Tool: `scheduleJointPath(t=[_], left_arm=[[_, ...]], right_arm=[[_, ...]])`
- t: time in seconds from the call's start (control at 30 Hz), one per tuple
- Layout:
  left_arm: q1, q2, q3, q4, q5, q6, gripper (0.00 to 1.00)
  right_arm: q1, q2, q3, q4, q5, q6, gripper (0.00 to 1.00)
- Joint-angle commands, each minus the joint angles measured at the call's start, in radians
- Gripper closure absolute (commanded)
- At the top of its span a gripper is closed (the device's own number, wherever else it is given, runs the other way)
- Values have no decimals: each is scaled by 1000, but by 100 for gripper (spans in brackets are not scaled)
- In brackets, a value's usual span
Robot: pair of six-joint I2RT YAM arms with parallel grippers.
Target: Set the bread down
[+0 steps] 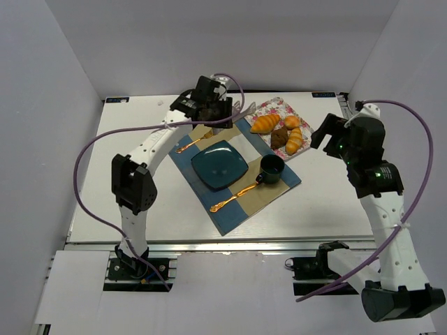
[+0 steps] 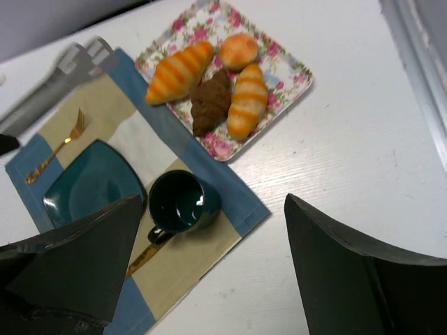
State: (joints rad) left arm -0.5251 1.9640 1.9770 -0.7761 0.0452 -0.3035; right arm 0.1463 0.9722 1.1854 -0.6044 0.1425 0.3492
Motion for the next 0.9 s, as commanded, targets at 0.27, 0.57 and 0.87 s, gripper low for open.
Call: scheduleJointPath(t=[0.27, 0.57, 0.87], left_arm=[[-90, 128, 131, 66, 79, 110, 41], [-107, 228, 194, 61, 15, 112, 39], [-113, 234, 132, 109, -110, 112, 39]], right_arm=[[1, -47, 63, -69, 98, -30, 11], [1, -58, 40, -78, 88, -44, 11], [2, -63, 31, -84, 80, -53, 11]])
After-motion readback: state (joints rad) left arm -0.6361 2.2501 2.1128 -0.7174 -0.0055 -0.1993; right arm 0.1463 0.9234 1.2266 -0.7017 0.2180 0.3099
